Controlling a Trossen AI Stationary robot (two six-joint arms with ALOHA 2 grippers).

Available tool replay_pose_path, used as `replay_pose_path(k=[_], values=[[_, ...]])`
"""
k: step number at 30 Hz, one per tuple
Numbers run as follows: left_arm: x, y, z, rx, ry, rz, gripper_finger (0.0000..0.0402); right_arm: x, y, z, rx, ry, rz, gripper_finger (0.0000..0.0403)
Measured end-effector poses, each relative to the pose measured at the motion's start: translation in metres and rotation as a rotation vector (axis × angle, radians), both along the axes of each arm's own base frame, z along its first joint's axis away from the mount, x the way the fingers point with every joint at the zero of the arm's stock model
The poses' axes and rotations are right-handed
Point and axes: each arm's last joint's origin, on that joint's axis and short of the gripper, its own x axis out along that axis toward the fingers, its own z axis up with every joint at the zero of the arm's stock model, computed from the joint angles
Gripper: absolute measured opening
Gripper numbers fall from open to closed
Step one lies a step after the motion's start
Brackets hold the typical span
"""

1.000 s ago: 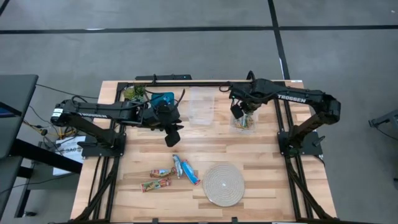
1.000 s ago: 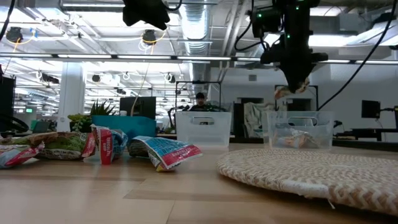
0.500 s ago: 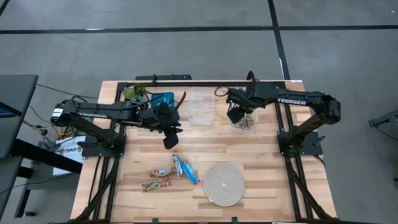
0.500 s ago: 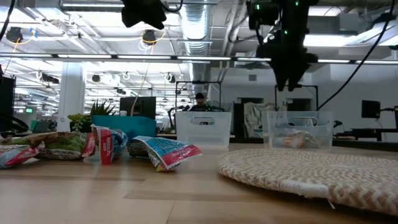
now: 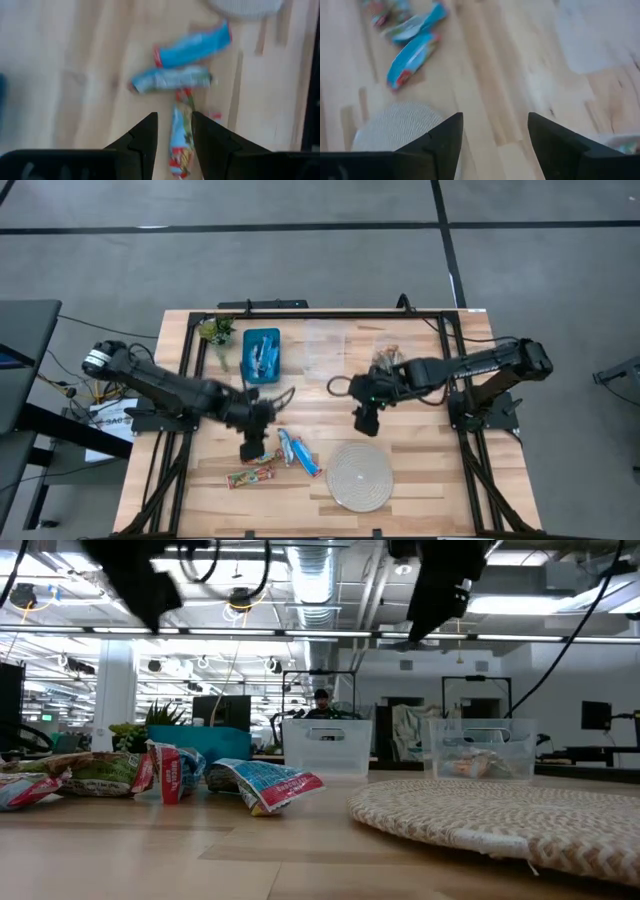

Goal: Pick and place Granola Bars by type
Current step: Put the red granola bar into the left transparent bin

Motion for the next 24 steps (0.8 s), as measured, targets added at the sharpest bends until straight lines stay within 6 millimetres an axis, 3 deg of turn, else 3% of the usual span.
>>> replay_pose_path(k=[6,13,24], values=[[-0.02,-0.018,-0.048,0.01,0.09,-0.039,0.011,0.004,0.028,0.005,0.005,-0.098,0.299,0.0207],[-0.036,-0.027,-0.077,0.052,0.114,-0.099,0.011,0.008,0.038,0.011,0.073,-0.182,0.355,0.0191],[-0.014,-0.051,-0.114,-0.005,0.103,-0.217,0.011,0.007,0.04,0.01,0.134,-0.167,0.308,0.017]])
